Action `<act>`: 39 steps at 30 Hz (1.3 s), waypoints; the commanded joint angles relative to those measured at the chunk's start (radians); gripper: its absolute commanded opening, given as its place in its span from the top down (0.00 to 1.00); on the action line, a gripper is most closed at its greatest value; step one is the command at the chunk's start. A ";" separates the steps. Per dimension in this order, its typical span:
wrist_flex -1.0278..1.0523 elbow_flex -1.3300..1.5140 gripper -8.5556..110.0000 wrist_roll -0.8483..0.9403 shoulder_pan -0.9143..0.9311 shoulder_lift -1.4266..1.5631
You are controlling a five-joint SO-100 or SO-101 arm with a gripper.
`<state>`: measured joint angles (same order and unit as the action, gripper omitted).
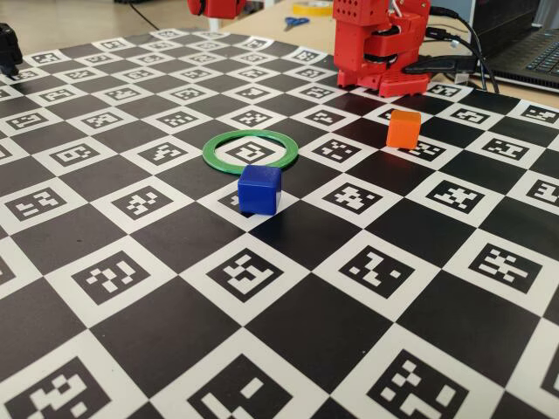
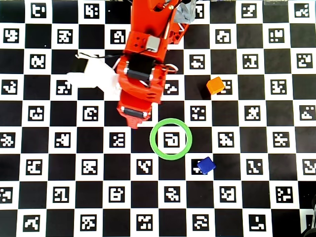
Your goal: Grab the red cube then put it in the green circle then put the blue cube on top and finally the orange cube on top
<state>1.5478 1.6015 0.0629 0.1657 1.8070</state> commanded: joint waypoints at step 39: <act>-0.351 0.087 0.90 -0.018 -0.195 -0.330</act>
<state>1.2180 1.6935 0.0706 -0.0322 1.4573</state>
